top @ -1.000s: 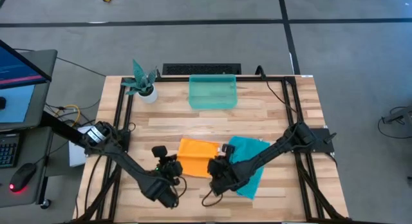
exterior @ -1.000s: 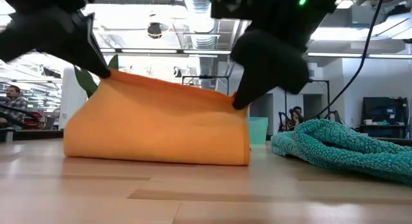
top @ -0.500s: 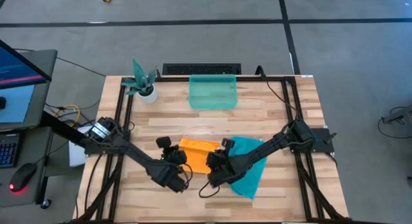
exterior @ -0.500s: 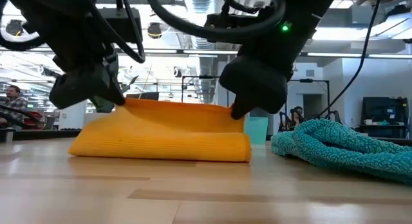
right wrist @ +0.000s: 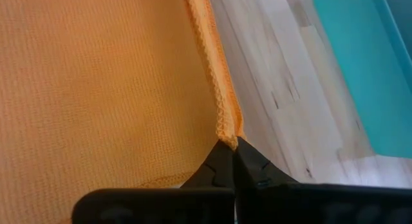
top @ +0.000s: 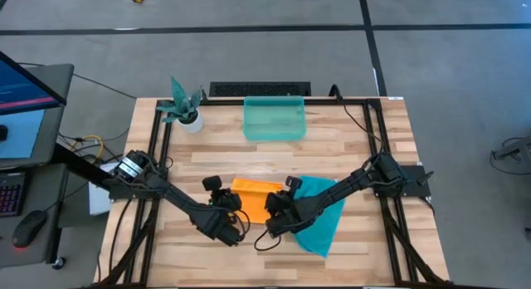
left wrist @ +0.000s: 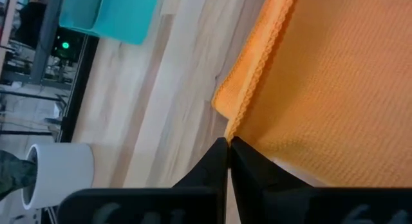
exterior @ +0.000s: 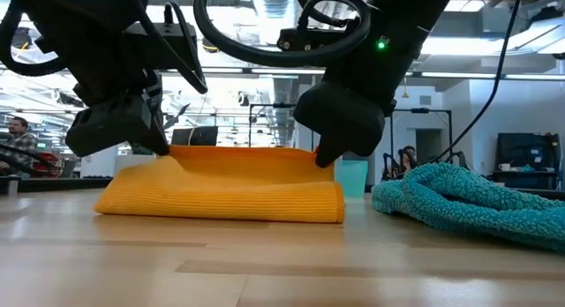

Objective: Roll microfiber towels into tight, uniform cylinder then place into a basket
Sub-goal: Roll the yellow microfiber cloth

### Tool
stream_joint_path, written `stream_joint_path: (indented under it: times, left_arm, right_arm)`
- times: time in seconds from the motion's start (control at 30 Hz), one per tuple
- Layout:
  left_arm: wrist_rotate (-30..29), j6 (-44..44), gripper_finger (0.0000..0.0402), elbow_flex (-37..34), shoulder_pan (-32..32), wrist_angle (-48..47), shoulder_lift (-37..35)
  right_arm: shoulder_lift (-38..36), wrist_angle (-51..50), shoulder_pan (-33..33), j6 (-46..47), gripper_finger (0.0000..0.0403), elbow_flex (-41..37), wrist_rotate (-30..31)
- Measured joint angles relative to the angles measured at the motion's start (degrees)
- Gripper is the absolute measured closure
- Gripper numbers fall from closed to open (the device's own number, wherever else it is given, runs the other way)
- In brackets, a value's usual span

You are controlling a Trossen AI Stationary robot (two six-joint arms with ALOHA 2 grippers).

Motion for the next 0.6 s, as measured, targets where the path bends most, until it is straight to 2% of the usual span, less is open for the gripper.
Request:
stream_joint_path:
  times: [0.3, 0.6]
  left_arm:
    - [2.78, 5.27, 0.0392, 0.0, 0.13, 3.52, 0.02]
    - [3.19, 5.25, 0.0287, 0.36, 1.38, 1.94, 0.02]
  right_arm:
    - [0.0, -0.1, 0.0, 0.04, 0.0396, 0.0, -0.13]
    - [0.0, -0.06, -0.29, 0.05, 0.0393, 0.0, -0.7]
